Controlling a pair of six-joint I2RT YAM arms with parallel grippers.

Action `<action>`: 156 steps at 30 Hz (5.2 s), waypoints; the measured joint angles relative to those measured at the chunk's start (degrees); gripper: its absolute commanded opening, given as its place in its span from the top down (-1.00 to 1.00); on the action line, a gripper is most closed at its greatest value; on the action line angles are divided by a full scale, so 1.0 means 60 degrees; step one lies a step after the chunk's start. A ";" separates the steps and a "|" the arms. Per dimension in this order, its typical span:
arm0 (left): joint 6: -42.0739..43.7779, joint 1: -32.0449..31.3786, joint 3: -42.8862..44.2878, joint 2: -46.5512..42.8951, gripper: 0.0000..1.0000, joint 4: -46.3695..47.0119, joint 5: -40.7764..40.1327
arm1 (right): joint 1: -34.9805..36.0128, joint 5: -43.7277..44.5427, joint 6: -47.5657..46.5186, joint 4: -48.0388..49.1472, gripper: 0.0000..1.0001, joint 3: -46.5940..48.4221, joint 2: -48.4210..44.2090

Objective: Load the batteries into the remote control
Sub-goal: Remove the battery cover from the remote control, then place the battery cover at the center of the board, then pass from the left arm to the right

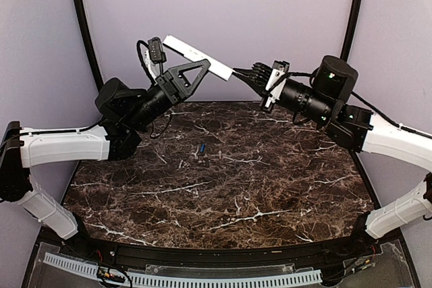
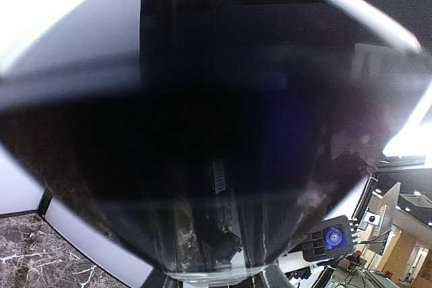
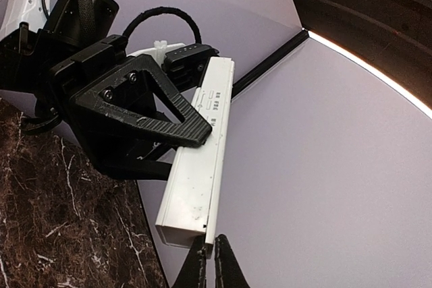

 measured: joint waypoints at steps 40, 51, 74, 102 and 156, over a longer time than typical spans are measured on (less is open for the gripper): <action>0.0109 0.0007 -0.0197 0.0000 1.00 -0.0018 -0.0022 | -0.0117 0.0619 0.1271 0.0663 1.00 0.0091 -0.0036; 0.0681 0.0076 -0.0576 -0.0484 1.00 -0.0419 -0.0193 | -0.0572 0.1854 0.3169 -0.0273 1.00 0.0805 -0.0066; 0.2149 0.0237 -0.1147 -0.1756 1.00 -0.1541 -0.0688 | -0.3144 -0.0284 1.5158 -0.4350 1.00 -0.3089 -0.0175; 0.3162 0.0237 -0.1228 -0.1956 1.00 -0.2364 0.0565 | -0.4193 -0.1716 1.4794 -0.7501 -0.46 -0.2084 0.1876; 0.5931 -0.0463 -0.0780 -0.2393 1.00 -0.4557 0.2506 | 0.0193 -0.4860 0.7042 -0.5825 1.00 0.3002 0.1657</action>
